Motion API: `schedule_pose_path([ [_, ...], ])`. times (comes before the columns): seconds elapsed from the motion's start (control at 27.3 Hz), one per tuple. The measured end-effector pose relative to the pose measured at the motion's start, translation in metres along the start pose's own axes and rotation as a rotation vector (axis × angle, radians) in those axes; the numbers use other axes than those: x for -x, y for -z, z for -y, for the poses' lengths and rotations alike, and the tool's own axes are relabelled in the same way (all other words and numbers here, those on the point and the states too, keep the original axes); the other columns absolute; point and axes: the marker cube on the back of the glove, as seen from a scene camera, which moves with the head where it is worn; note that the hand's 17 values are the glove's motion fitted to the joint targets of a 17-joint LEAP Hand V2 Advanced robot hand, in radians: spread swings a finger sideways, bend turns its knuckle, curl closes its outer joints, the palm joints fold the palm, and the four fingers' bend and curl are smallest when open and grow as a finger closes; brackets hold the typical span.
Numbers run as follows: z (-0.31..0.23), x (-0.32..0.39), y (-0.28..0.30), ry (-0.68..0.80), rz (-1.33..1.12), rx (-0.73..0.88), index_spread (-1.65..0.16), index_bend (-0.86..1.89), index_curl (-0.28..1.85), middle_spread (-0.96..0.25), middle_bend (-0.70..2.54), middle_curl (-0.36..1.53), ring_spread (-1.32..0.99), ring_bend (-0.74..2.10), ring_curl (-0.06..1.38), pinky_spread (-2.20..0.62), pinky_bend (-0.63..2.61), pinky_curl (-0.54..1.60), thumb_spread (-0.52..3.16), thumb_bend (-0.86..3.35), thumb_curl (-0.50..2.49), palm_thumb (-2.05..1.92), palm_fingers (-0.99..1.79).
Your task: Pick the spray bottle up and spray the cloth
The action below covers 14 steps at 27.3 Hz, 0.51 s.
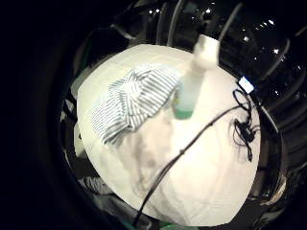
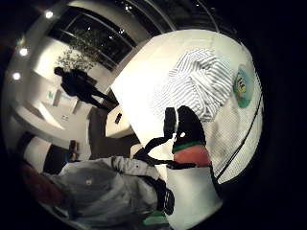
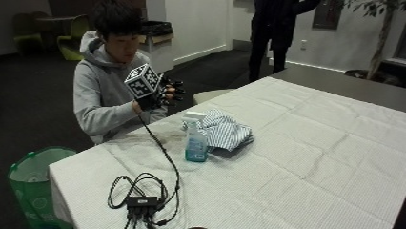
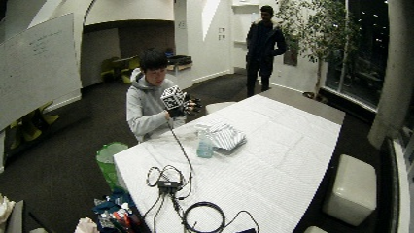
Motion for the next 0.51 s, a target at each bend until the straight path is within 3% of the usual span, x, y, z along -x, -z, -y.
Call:
schedule_pose_path([
  [0.22, -0.012, -0.059, 0.011, -0.100, 0.068, -0.167, -0.35, 0.07, 0.10, -0.03, 0.26, 0.26, 0.05, 0.46, 0.24, 0.23, 0.64, 0.31, 1.01, 0.17, 0.32, 0.66, 0.22],
  [0.51, -0.011, -0.110, 0.003, -0.193, 0.107, -0.256, -0.34, 0.06, 0.09, -0.02, 0.29, 0.30, 0.06, 0.46, 0.25, 0.23, 0.69, 0.34, 1.01, 0.10, 0.35, 0.67, 0.14],
])
